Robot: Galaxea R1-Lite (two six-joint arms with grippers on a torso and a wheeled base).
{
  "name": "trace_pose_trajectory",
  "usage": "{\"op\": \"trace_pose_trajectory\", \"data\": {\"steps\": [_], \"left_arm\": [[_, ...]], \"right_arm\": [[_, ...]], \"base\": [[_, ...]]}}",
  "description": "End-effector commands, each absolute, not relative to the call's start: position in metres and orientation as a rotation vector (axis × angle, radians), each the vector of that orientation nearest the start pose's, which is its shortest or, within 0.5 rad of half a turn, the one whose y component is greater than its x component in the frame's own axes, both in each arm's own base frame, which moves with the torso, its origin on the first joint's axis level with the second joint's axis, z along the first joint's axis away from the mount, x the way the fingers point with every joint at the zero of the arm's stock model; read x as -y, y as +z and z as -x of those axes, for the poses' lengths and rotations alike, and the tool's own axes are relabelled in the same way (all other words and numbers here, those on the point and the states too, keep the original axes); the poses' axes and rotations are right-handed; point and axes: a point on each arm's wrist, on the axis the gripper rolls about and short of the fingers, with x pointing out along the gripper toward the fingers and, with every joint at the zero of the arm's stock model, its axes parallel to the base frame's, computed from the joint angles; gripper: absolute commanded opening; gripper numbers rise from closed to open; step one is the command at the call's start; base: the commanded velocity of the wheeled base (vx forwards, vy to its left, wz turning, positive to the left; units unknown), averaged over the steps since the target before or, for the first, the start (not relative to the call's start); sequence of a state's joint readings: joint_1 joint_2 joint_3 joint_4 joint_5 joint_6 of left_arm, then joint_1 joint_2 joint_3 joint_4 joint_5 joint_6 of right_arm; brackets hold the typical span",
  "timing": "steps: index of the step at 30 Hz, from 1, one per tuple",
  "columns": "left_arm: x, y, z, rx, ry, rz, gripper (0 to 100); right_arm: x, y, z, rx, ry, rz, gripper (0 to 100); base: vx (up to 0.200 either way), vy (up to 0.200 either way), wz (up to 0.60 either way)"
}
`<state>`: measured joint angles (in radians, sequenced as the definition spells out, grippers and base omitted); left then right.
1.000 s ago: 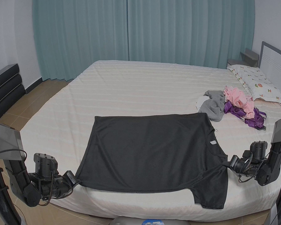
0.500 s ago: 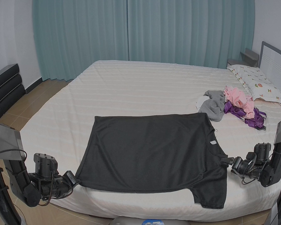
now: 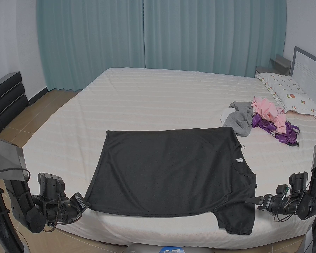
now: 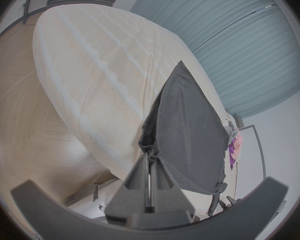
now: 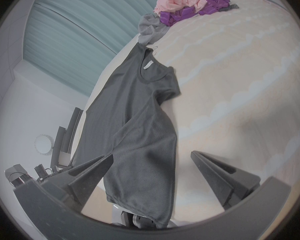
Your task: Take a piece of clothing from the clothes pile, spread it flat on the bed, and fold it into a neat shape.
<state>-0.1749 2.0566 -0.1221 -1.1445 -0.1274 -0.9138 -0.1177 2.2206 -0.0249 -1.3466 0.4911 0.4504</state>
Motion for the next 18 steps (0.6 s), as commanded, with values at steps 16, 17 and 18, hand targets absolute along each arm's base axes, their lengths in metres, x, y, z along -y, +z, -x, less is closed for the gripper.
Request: {"op": "trace_pose_trajectory", "data": {"steps": [16, 17, 18], "left_arm": [[0.041, 0.002, -0.217, -0.865, 0.096, 0.839, 0], [0.041, 0.002, -0.217, -0.865, 0.096, 0.839, 0], [0.041, 0.002, -0.217, -0.863, 0.095, 0.839, 0]], "right_arm": [[-0.005, -0.031, -0.205, -0.951, 0.193, -0.738, 100], [-0.005, -0.031, -0.205, -0.95, 0.192, -0.737, 100], [-0.005, -0.031, -0.205, -0.95, 0.189, -0.738, 100]], "base": [[0.0, 0.0, 0.0], [0.0, 0.0, 0.0], [0.0, 0.0, 0.0]]}}
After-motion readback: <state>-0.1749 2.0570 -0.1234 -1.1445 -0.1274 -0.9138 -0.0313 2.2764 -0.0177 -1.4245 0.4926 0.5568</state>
